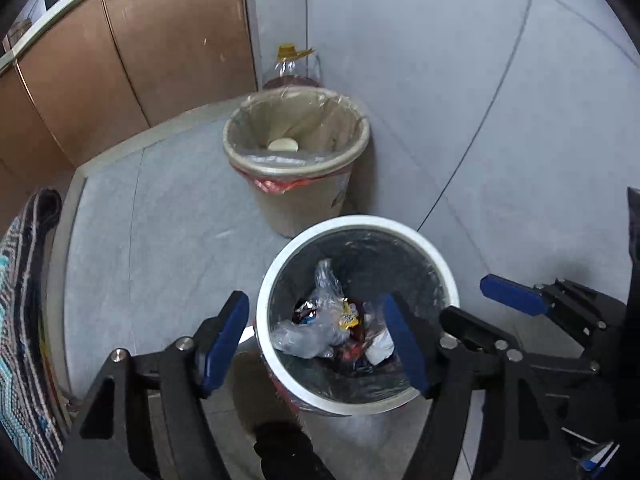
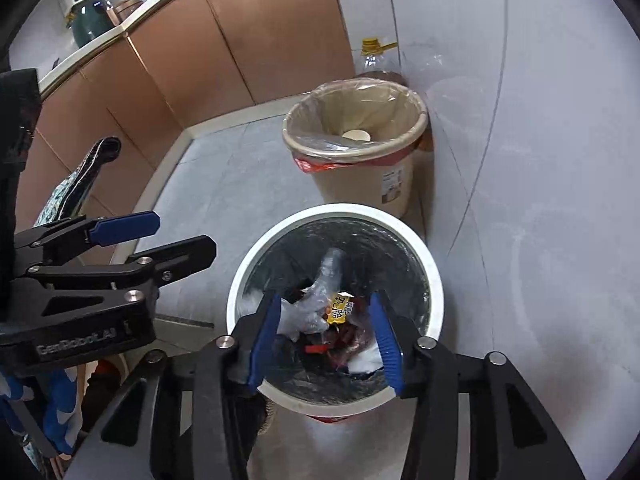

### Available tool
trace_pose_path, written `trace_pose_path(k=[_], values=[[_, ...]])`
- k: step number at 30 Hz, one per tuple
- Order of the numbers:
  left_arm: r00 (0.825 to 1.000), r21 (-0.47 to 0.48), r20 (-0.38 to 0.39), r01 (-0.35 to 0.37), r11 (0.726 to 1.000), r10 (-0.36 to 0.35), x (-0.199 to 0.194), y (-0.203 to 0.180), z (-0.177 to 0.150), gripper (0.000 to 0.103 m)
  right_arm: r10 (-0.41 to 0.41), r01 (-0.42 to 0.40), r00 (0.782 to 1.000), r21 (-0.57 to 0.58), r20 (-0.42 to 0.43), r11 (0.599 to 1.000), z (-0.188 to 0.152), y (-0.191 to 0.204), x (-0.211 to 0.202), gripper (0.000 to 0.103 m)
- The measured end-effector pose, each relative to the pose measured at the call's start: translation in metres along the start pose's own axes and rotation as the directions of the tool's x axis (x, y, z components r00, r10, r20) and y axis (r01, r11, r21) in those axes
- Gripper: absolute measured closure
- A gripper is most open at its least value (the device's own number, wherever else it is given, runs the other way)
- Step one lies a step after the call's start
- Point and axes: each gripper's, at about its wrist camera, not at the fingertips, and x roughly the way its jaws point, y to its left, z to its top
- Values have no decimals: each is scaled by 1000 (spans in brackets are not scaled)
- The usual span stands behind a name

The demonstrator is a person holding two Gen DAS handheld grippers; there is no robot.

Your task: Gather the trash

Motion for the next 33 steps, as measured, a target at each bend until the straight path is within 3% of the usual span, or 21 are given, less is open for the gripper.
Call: trace_pose_path(k=[12, 20, 24, 26, 33], values=[[982, -1, 178, -62, 998, 61, -91, 2, -9, 32, 11, -11, 995, -3, 101, 1000, -5, 20, -56, 45], [950, -56, 286, -115, 992, 127, -184, 32, -48, 26, 56, -42, 972, -66, 228, 997, -11, 71, -130, 27], [935, -100, 316, -137, 985, 162, -219, 52, -78, 26, 80, -47, 961, -128, 266, 991, -21, 110, -161, 23], [918, -131, 341, -166, 977, 202, -242, 65, -98, 25, 85, -40, 955, -158, 285, 987, -26, 129, -175, 15], [853, -270, 384, -261, 927, 352, -305, 116, -161, 20, 117, -25, 923, -245, 367, 969, -50, 193, -228, 8]])
